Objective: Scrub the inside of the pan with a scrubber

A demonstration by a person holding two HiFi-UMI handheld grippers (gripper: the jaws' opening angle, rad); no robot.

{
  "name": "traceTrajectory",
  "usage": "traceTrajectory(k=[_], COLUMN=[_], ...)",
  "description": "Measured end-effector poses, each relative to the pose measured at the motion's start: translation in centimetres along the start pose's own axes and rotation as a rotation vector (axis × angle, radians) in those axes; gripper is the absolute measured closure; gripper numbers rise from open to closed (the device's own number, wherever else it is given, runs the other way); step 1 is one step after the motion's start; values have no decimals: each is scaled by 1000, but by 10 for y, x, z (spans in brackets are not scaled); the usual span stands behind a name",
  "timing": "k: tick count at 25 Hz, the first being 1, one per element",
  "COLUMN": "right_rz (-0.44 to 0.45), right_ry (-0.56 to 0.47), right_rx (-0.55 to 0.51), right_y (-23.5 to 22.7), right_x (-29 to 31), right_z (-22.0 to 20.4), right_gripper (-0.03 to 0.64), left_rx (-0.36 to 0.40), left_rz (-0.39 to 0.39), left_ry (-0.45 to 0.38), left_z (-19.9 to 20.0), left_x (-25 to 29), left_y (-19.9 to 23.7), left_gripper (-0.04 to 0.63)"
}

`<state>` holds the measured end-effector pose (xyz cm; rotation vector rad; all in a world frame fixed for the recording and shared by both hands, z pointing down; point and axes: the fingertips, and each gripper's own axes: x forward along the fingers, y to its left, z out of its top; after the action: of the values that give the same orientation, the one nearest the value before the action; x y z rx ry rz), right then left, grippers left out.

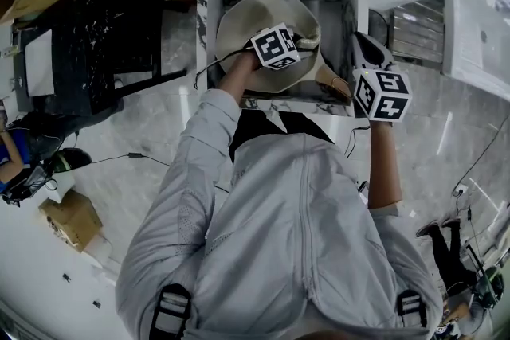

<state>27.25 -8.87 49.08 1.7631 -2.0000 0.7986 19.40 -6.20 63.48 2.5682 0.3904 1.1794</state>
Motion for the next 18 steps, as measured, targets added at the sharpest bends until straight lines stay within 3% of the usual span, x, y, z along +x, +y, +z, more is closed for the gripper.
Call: traceTrajectory(k=[3,8,18], right_rz=[2,11,26], right_ry=[5,11,27], right_rx=[0,-3,-11], right_y=[1,6,16], right_x=[2,4,8], right_z=[-1,0,-3], right_gripper=[580,580,580], left_rx=[-31,-5,33], left_rz=[-106,-238,-445], left_ry=[30,134,234], left_z=[-10,-33,-52], left_x=[-1,-3,-25], left_y=[-14,-37,-72], left_gripper=[526,528,528])
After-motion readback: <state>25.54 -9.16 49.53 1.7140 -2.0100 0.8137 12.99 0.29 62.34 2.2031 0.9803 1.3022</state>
